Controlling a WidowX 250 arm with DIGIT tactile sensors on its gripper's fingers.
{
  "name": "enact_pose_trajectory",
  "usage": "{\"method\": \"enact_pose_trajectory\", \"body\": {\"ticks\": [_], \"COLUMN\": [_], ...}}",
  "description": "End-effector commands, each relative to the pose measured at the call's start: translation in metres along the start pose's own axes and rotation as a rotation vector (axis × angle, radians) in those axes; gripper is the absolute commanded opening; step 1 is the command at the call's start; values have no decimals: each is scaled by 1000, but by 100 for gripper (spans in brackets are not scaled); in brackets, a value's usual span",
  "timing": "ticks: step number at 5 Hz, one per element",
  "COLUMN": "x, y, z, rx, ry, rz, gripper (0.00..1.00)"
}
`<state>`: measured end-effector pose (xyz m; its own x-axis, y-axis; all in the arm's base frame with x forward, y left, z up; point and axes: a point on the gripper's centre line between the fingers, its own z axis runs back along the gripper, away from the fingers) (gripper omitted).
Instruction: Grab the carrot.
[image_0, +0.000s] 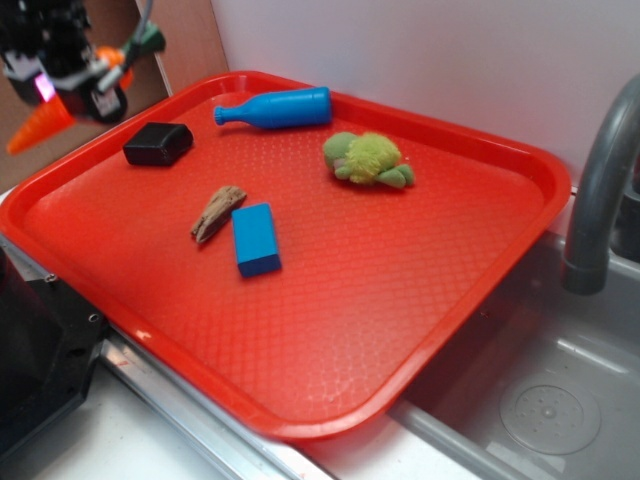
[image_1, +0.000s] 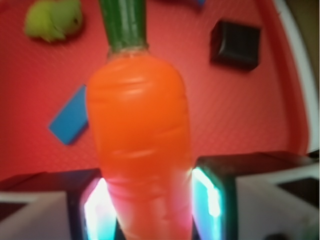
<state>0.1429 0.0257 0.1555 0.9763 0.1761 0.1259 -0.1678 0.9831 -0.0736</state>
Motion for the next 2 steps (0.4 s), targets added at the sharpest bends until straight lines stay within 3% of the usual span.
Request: {"method": "enact_pose_trajectory", "body": {"ticks": [1,2], "x": [16,20], "y": [3,12], "z": [64,60], "rx": [-33,-31], "ry": [-45,-36], "rz": [9,39], "gripper": [0,0]}}
